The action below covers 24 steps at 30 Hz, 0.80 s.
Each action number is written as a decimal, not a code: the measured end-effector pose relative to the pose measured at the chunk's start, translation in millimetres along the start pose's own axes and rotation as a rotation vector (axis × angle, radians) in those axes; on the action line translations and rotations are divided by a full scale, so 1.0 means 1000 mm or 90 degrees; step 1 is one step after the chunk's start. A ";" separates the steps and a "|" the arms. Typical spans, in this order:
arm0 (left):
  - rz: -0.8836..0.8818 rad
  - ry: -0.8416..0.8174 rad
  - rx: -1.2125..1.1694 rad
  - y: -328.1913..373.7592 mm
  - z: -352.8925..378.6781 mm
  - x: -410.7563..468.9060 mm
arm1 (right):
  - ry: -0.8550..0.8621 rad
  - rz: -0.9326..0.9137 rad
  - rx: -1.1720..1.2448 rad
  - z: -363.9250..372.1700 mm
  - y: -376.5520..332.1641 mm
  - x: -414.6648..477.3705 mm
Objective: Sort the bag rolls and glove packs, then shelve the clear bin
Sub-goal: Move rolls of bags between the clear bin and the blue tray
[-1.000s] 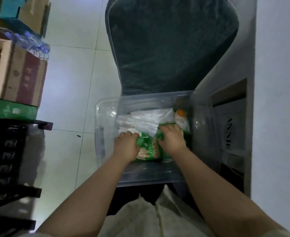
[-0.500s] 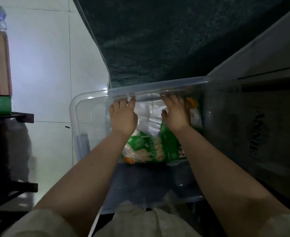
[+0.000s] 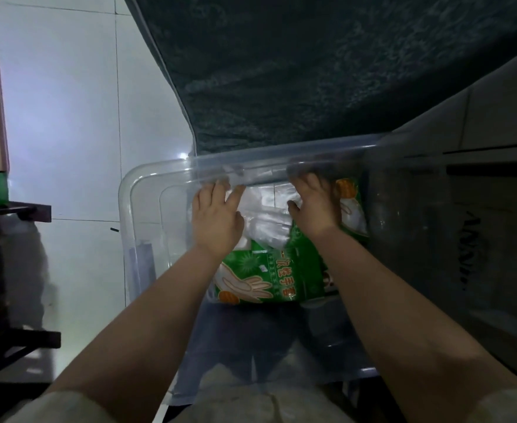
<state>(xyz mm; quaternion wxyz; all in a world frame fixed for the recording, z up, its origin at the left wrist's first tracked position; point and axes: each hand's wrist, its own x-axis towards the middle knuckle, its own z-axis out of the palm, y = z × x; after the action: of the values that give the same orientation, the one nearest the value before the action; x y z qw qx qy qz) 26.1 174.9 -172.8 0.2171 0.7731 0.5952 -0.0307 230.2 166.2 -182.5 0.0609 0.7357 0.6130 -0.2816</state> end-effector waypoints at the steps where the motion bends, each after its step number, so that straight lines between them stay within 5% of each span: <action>1: 0.008 -0.004 -0.004 -0.001 0.004 -0.006 | -0.015 -0.011 -0.041 0.004 0.000 -0.001; 10: 0.056 -0.068 -0.027 -0.011 0.027 -0.021 | -0.106 0.002 -0.130 0.028 -0.006 -0.006; 17: 0.109 -0.235 0.025 -0.013 0.051 -0.017 | -0.189 0.015 -0.208 0.024 -0.026 -0.004; 24: 0.127 -0.246 0.087 -0.004 0.044 -0.024 | -0.207 0.052 -0.080 0.031 -0.030 -0.014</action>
<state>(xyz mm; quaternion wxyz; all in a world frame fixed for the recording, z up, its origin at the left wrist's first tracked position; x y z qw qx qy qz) 24.4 137.7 -206.8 0.2764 0.8208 0.4594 -0.1970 190.3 147.9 -194.0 0.2167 0.6996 0.5810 -0.3551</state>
